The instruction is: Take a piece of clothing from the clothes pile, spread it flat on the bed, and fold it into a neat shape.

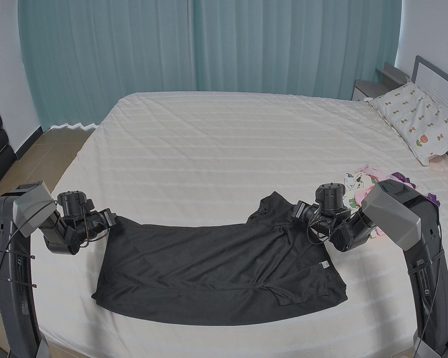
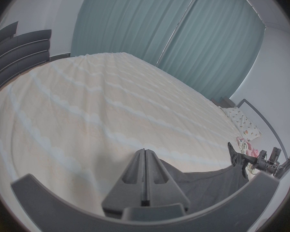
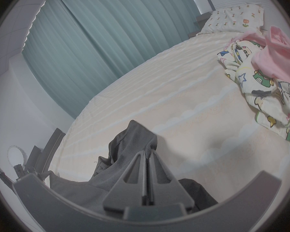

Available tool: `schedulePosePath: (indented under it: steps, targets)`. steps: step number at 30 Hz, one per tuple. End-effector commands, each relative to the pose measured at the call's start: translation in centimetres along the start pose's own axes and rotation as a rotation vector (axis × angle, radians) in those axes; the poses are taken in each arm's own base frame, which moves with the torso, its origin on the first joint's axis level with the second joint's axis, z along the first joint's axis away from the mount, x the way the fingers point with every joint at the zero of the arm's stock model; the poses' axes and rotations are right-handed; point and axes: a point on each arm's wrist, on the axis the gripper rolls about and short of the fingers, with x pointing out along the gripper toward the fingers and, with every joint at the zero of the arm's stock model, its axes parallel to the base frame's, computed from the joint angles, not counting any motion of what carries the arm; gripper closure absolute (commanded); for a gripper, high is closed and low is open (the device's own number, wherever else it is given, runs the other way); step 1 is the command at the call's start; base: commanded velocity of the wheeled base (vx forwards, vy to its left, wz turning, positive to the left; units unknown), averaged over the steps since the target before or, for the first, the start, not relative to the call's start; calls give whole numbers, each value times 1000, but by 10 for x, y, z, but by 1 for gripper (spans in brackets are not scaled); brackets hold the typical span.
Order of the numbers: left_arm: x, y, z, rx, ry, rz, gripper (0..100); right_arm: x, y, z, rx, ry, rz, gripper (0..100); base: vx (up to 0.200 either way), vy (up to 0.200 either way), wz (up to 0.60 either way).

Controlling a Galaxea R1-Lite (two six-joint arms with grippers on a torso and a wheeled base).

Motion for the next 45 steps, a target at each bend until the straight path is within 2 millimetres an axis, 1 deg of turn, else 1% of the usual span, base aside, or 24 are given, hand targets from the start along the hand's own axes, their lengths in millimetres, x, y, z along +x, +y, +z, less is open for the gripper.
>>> schedulePosePath:
  steps: [1,4,5,9,11,13,18,20,27,33,39,42,45]
  targets:
    - [-14,0,8,1,-28,7,100,-2,2,4,-8,-13,3,100,0,0,0]
    - [-20,1,10,-1,-39,12,100,-3,2,7,-24,-19,3,100,0,0,0]
    - [-23,4,11,-3,-47,18,100,-3,2,9,-35,-29,3,100,0,0,0]
    - [-24,6,12,0,-66,27,100,-4,2,12,-38,-46,3,100,0,0,0]
    - [-24,9,12,-1,-86,65,100,-4,1,16,-32,-60,-2,100,0,0,0]
    - [-25,9,13,-2,-90,72,100,-6,1,20,-30,-76,3,100,0,0,0]
    - [-26,8,15,0,-96,71,100,-9,-1,23,-32,-101,-2,100,0,0,0]
    - [-27,7,16,1,-99,71,100,-11,1,28,-31,-122,11,100,0,0,0]
    - [-40,5,22,-3,-107,76,100,-11,0,28,-57,-147,21,100,0,0,0]
    - [-45,2,29,-2,-125,73,100,-10,8,29,-63,-194,62,100,0,0,0]
    - [-51,1,28,6,-152,69,100,-4,4,17,-107,-184,57,100,0,0,0]
    - [-52,1,28,6,-155,69,100,-3,4,18,-107,-189,60,100,0,0,0]
    - [-52,2,28,5,-153,71,100,-2,9,26,-105,-221,72,100,0,0,0]
